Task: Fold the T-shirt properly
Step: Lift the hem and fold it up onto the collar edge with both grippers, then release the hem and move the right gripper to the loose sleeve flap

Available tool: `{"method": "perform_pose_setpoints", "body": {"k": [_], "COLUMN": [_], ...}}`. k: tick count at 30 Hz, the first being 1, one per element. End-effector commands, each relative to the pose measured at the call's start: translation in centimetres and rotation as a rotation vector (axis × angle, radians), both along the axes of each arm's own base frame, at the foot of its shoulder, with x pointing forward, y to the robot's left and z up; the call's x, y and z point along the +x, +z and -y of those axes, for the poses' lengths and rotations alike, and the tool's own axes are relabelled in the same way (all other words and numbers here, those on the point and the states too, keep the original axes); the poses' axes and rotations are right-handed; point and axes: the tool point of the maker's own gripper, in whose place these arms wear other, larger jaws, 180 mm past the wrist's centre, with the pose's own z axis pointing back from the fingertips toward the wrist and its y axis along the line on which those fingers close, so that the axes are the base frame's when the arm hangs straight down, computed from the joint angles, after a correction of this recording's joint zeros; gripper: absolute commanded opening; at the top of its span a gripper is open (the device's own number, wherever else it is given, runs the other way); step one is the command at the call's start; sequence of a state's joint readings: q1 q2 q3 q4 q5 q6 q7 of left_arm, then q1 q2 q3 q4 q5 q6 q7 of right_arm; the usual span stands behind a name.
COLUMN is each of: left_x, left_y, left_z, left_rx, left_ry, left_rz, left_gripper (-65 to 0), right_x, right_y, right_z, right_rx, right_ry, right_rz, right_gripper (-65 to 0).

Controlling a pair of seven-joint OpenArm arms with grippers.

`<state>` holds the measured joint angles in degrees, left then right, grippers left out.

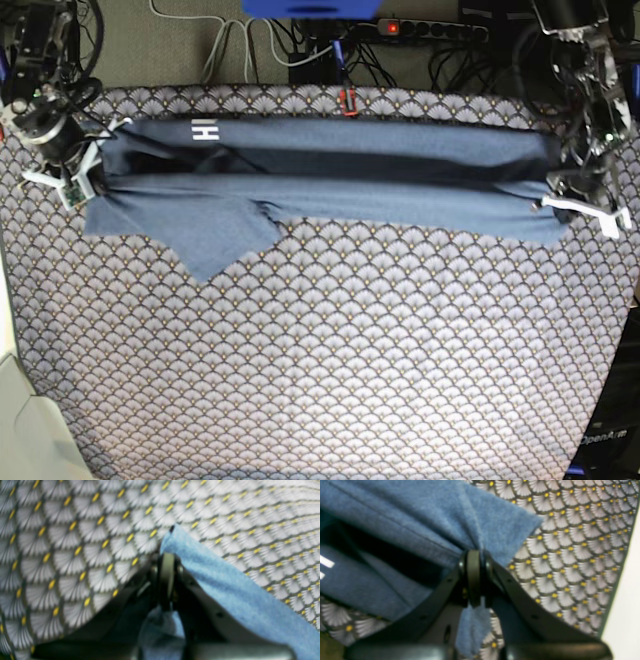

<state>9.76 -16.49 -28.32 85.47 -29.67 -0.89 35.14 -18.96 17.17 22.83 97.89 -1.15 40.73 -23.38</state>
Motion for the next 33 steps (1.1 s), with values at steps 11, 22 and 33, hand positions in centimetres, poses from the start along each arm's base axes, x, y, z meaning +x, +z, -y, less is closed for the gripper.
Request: {"method": "perform_pose_setpoints", "body": {"k": [11, 22, 33], "left_x": [-0.9, -1.1, -1.6], "left_y": [-1.3, -1.7, -2.4], "left_z": [-2.2, -2.1, -1.7], "left_rx": [0.025, 0.021, -0.005], "left_ry": [0.045, 0.043, 0.032], "left_rz": [-0.037, -0.049, -0.1], "left_gripper": [-64.7, -63.3, -31.6], "right_x": [-1.2, -1.2, -1.1], "right_y": [-0.3, -0.4, -0.8], "right_z": [0.6, 0.7, 1.0], "right_rx": [-0.017, -0.017, -0.032], "right_ry": [-0.009, -0.012, -0.042], "right_rz": [-0.02, -0.026, -0.062], "right_gripper": [-65.0, -65.0, -64.3]}}
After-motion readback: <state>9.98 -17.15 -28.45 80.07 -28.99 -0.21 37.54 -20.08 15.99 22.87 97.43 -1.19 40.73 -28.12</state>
